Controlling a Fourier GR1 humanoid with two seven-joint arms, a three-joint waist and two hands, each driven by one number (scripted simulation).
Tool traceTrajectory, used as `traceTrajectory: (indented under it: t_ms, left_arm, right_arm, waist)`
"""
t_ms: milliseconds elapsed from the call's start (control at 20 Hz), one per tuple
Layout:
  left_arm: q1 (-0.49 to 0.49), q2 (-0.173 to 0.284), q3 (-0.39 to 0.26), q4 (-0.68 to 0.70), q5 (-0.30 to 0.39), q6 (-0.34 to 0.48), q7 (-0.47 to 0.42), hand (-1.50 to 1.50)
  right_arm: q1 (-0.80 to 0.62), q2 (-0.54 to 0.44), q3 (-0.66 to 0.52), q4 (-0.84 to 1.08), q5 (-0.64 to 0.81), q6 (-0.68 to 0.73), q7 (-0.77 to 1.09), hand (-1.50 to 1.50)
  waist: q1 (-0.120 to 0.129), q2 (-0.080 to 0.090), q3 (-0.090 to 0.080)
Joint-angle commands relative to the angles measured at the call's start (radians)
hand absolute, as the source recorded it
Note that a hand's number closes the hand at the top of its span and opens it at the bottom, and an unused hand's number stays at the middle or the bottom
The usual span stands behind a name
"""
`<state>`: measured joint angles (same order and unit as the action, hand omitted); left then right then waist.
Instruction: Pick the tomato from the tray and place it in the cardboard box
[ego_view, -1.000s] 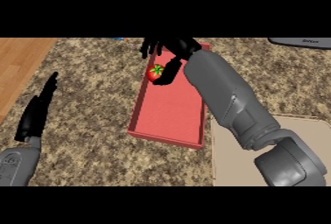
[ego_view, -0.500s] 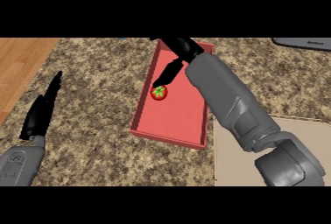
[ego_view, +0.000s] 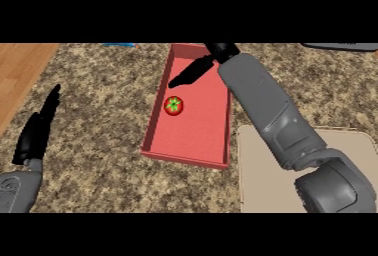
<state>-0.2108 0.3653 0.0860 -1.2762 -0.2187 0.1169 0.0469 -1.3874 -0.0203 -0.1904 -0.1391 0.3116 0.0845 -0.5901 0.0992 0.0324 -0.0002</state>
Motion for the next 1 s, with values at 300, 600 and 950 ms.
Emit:
traceTrajectory:
  t_ms: [300,600,950]
  left_arm:
    - [-0.005,0.032,0.032,-0.015,0.015,-0.02,0.014,0.0]
    - [0.029,-0.016,0.009,0.003,-0.001,0.009,-0.045,0.0]
    - [0.012,0.002,0.004,-0.042,0.009,-0.024,-0.008,0.0]
  right_arm:
    - [0.049,-0.239,-0.072,0.024,-0.058,0.183,-0.03,-1.5]
    - [0.059,-0.378,-0.076,0.027,-0.054,0.286,-0.044,-1.5]
    - [0.114,-0.487,-0.002,0.024,0.026,0.395,-0.111,-1.5]
  waist:
    - [-0.014,0.011,0.001]
    - [-0.002,0.02,0.001]
    - [0.02,0.025,0.004]
